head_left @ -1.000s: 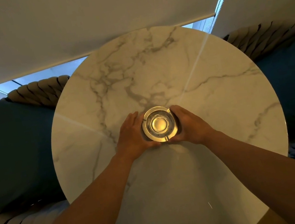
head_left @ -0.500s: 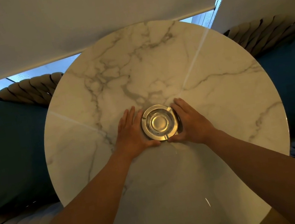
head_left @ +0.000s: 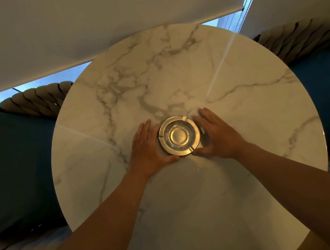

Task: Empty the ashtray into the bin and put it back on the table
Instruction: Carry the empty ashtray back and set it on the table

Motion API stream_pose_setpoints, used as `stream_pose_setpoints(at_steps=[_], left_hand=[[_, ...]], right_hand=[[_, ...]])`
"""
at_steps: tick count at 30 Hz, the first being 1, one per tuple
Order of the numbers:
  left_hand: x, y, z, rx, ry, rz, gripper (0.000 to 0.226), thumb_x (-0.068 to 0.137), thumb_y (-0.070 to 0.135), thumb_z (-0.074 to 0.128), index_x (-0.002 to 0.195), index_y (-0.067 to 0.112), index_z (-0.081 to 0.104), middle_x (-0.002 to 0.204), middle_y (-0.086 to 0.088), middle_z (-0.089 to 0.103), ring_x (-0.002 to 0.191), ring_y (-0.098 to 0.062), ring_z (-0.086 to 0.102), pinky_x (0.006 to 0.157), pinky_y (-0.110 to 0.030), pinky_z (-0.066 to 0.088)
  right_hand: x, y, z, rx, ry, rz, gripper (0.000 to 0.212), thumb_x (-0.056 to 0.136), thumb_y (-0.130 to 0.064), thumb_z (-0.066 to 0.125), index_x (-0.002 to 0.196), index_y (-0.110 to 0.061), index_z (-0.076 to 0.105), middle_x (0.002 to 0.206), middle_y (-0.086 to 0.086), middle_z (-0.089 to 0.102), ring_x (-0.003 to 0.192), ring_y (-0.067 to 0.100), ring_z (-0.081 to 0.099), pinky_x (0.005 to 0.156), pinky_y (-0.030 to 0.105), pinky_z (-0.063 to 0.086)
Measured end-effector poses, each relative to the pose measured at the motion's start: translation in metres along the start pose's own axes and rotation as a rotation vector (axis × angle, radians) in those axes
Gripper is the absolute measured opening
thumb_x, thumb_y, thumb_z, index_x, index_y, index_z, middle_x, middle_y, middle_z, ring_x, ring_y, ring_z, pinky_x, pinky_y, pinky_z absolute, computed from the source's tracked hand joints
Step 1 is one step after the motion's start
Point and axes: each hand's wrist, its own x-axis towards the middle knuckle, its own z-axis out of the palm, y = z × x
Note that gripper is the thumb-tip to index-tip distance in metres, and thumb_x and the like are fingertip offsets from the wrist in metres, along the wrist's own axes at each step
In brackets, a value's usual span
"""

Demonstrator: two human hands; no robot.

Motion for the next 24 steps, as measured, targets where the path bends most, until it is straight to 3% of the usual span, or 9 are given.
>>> stream_pose_setpoints(at_steps=[24], left_hand=[[0.0078, -0.0006, -0.0009, -0.012, 0.016, 0.01, 0.11, 0.054, 0.057, 0.09, 0.147, 0.021, 0.042, 0.165, -0.01, 0.023, 0.154, -0.029, 0.013, 0.123, -0.042, 0.017]], right_hand=[[0.0082, 0.0065, 0.0068, 0.034, 0.012, 0.012, 0.109, 0.06, -0.067, 0.073, 0.146, -0.009, 0.037, 0.158, 0.018, 0.028, 0.15, 0.031, 0.017, 0.119, 0.045, 0.027]])
